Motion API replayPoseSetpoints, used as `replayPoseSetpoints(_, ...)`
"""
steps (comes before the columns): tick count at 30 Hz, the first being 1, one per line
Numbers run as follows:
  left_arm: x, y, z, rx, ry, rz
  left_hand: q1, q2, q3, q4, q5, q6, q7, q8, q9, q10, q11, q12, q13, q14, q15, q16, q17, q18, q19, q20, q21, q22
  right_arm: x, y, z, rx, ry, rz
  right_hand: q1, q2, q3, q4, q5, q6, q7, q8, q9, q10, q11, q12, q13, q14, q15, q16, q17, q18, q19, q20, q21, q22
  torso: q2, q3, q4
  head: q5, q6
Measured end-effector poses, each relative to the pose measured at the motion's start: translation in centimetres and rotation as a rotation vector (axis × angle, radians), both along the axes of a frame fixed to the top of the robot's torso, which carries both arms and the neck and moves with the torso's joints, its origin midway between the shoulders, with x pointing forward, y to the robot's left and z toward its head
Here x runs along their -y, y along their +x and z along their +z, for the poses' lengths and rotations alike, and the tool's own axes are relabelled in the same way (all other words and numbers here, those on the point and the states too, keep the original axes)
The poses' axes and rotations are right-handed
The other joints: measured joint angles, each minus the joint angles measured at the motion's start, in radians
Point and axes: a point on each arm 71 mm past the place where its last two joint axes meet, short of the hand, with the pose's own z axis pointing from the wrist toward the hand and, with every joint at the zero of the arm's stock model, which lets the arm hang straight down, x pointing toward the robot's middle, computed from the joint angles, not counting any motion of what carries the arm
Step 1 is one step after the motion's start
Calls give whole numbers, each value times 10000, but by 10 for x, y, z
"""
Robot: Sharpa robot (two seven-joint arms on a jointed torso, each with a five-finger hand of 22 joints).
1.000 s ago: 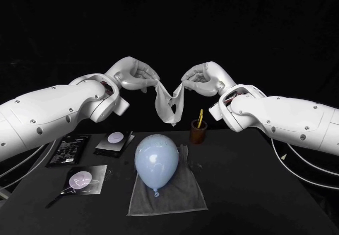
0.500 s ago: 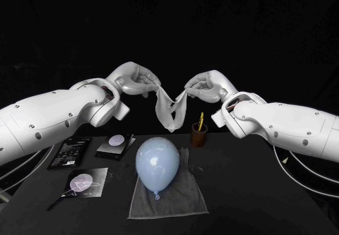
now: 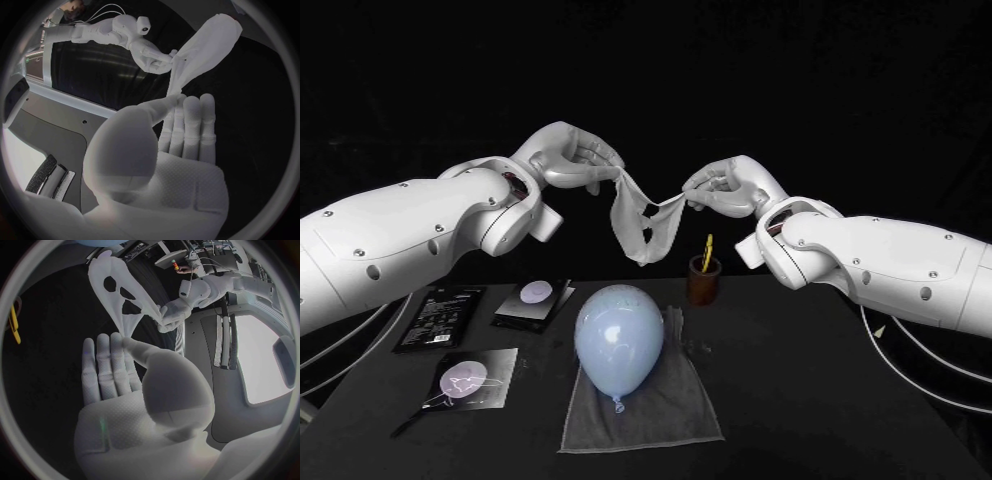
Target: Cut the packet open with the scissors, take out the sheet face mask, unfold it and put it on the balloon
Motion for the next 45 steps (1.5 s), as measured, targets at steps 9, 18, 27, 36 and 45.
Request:
replayPoseSetpoints(9,-6,3,17,86,-496,166,-29,52,-2,0,-6,0,0,-14,3,0,0,-2,10,2,4,0,-2,22,0,0,0,-2,2,-5,-11,-423,193,7,-22,-22,0,58,2,-1,2,-3,0,0,2,-36,-1,0,0,-8,-26,-30,-38,-37,0,-1,-28,8,-8,25,-5)
replayPoseSetpoints(18,-7,5,38,141,-458,-118,-13,68,-3,1,-14,0,0,-58,7,-1,1,-20,10,16,20,0,-2,16,1,1,0,-4,-1,-9,-14,-343,423,-182,-7,-7,1,57,-3,-11,10,-50,1,0,3,-36,-5,0,0,-14,-28,48,-38,-37,0,-2,-45,49,-12,29,-29)
replayPoseSetpoints(27,-17,12,33,-468,333,-594,-12,68,-3,1,-14,0,0,-89,47,-5,4,-23,10,49,54,0,13,-11,38,-36,-1,-5,12,-2,4,500,718,-901,19,19,0,57,-11,14,-18,-23,1,0,5,-36,-12,-1,0,-14,-30,39,-38,-37,0,9,-58,68,0,-25,23)
replayPoseSetpoints(36,-16,16,24,-887,1079,-1026,-11,67,-4,1,-15,0,0,-94,56,-15,14,-30,30,92,25,0,39,-23,38,-35,-1,-7,15,9,47,1527,931,-1146,31,31,-1,55,-30,10,-21,-2,1,0,36,-36,-8,-1,0,-14,-35,26,-38,-37,0,20,-58,42,7,-96,132)
replayPoseSetpoints(45,-17,15,17,-1114,1382,-1153,-10,67,-4,1,-20,-1,-1,-56,59,-16,15,-50,29,103,37,0,47,-31,74,1,-1,-8,11,10,61,1821,906,-1013,31,31,-2,55,-1,-11,-30,-2,1,0,37,-36,-6,-1,0,-14,-38,20,-38,-37,0,20,-67,45,10,-149,234)
